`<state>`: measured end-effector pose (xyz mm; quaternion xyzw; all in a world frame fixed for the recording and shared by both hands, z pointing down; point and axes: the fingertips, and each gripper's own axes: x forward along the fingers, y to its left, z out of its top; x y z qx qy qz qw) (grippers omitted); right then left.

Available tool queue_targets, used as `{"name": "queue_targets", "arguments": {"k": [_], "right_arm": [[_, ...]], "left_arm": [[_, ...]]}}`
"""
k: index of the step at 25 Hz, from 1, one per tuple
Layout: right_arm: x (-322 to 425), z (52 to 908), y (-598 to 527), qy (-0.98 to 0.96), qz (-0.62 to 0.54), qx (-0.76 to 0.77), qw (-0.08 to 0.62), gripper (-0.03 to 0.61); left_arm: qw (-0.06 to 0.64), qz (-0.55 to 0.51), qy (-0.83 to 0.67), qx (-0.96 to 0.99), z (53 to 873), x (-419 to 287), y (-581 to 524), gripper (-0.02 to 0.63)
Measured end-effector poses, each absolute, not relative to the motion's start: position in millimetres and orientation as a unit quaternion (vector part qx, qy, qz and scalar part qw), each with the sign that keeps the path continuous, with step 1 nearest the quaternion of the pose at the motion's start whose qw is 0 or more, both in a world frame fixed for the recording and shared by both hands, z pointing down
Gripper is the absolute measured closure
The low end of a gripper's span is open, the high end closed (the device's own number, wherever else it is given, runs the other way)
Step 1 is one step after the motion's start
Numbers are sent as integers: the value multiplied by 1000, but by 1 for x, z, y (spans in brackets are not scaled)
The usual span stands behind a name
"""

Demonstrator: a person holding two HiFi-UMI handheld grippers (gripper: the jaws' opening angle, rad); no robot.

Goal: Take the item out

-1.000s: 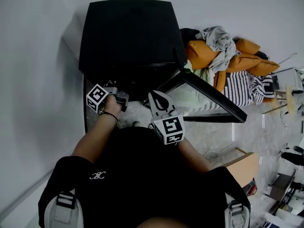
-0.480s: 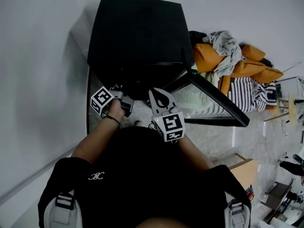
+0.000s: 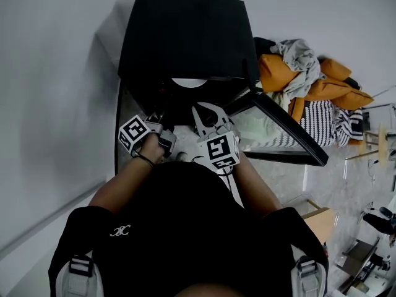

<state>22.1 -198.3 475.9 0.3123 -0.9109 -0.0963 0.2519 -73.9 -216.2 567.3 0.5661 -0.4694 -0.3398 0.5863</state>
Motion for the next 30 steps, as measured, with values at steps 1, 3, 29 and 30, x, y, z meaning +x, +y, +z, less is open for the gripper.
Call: {"name": "queue_targets", "arguments": {"k": [1, 3, 29, 30], "right_arm": [[22, 477, -203, -907, -106, 312, 262, 571], [20, 477, -214, -898, -128, 316, 278, 571], [-4, 565, -251, -793, -253, 175, 526, 523], [-4, 566, -251, -788, -257, 172, 532, 523]], "left_arm": [[588, -337, -469, 566, 567, -73, -215, 578], [592, -331, -468, 566, 568, -71, -212, 578], [610, -308, -445, 580, 572, -67, -195, 578], [610, -307, -444, 580, 572, -66, -194, 578]]}}
